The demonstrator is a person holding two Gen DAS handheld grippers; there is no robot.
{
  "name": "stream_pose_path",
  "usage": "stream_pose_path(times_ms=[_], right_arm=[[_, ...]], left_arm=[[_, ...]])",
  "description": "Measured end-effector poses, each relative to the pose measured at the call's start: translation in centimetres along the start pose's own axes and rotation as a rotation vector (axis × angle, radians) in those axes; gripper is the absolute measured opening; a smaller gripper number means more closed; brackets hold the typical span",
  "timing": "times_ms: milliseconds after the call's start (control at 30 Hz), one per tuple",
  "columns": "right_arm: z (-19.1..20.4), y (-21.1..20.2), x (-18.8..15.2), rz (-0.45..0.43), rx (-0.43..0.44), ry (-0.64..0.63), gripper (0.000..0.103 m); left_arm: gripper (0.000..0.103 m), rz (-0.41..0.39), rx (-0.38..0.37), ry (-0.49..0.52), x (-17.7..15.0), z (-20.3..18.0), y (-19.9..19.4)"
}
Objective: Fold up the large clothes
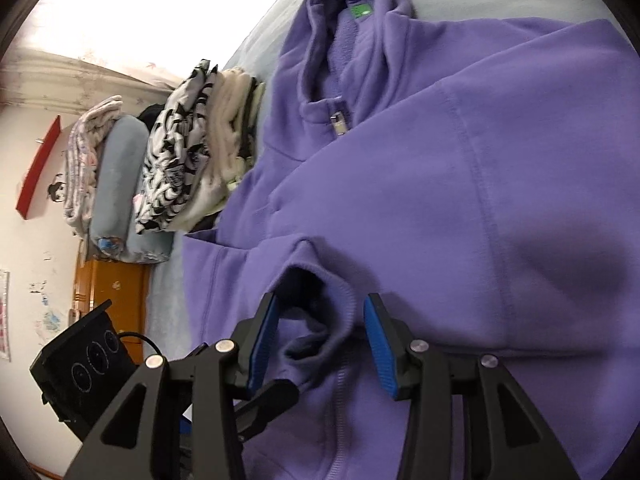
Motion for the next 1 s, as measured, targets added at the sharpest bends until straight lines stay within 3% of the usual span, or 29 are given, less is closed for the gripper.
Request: stream_pose_path(times_ms=[233, 500, 667, 767, 800, 867, 1000], right_arm=[[1.7, 0.2, 0.1, -0.007, -0.065, -0.094, 0.052], [3.3, 0.7, -0.7, -0.004, -0.126, -0.218, 0.053], [3.9, 2.5, -1.5, 0.001, -0.264, -0.308, 0.053], [4.6, 3.0, -1.9, -0.030, -0.361, -0.371, 0.052], [5.0, 3.0, -2.0, -0.045, -0.392, -0.396, 0.050], [5.8, 2.8, -2.2, -0.095, -0.493, -0.488, 0.012], [8.1, 1.1, -2.4, -0.156, -0.497, -0.595, 0.009]], left_arm=[[0.067, -0.070, 0.119, -0.002, 1.8, 3.8, -5.7], [0.067, -0.132, 0.315, -0.090, 3.2, 12.8, -13.1], [0.067, -0.096, 0.372, -0.157, 2.0, 17.6, -13.7], [0.067, -0.087, 0.366, -0.189, 1.3, 19.0, -13.5], [0.067, -0.089, 0.356, -0.206, 1.2, 19.5, -13.5], [0.067, -0.092, 0.339, -0.221, 0.9, 20.0, -13.5], [0.067, -0.095, 0.334, -0.222, 0.7, 20.2, -13.5]])
Point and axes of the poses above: each gripper's, at about its wrist camera, not at the fingertips, and y roughly the way its jaws point, z to its left, x to its top, the point moved 5 cm from there along y, roughly the way its jaws point, and after that the axes turned 8 degrees about -x, right-handed, at the moved point
